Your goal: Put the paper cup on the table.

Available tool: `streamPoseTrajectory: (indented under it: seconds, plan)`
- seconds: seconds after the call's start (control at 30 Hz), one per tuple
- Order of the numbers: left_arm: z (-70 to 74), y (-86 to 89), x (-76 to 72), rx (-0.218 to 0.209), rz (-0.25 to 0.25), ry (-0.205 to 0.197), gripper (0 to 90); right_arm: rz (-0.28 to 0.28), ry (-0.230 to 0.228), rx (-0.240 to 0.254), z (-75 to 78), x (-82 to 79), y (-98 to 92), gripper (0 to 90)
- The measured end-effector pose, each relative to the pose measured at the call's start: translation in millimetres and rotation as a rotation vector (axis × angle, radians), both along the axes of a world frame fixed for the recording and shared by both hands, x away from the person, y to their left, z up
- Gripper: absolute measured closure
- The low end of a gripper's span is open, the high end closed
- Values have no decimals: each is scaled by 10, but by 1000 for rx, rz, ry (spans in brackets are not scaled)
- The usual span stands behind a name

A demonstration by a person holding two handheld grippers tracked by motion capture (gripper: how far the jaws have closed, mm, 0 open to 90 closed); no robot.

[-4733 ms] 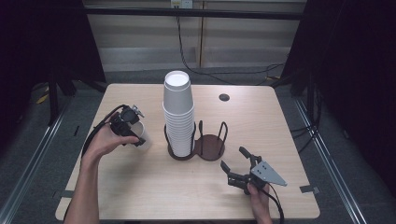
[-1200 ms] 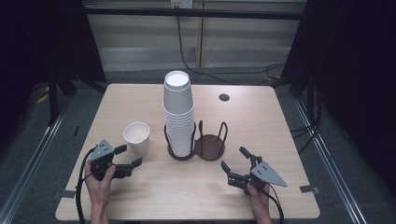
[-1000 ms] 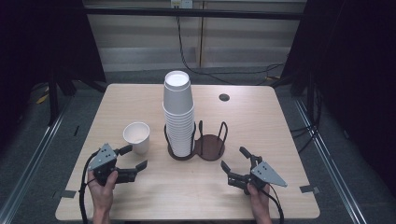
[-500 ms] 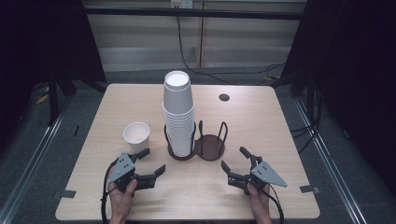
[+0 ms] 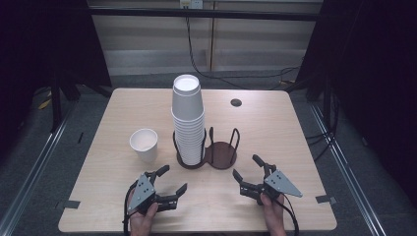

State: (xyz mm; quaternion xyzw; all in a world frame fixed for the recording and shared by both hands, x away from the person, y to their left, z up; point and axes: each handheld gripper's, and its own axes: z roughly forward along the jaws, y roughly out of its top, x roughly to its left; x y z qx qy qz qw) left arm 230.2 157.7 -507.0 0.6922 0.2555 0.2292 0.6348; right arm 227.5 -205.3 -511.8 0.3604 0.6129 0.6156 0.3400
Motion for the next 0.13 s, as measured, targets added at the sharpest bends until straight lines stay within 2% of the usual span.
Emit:
streamPoseTrajectory:
  seconds: [0.13]
  plan:
    - [-21,50,-20,-49,-2,-31,154,4,3,-1,1,-3,0,131]
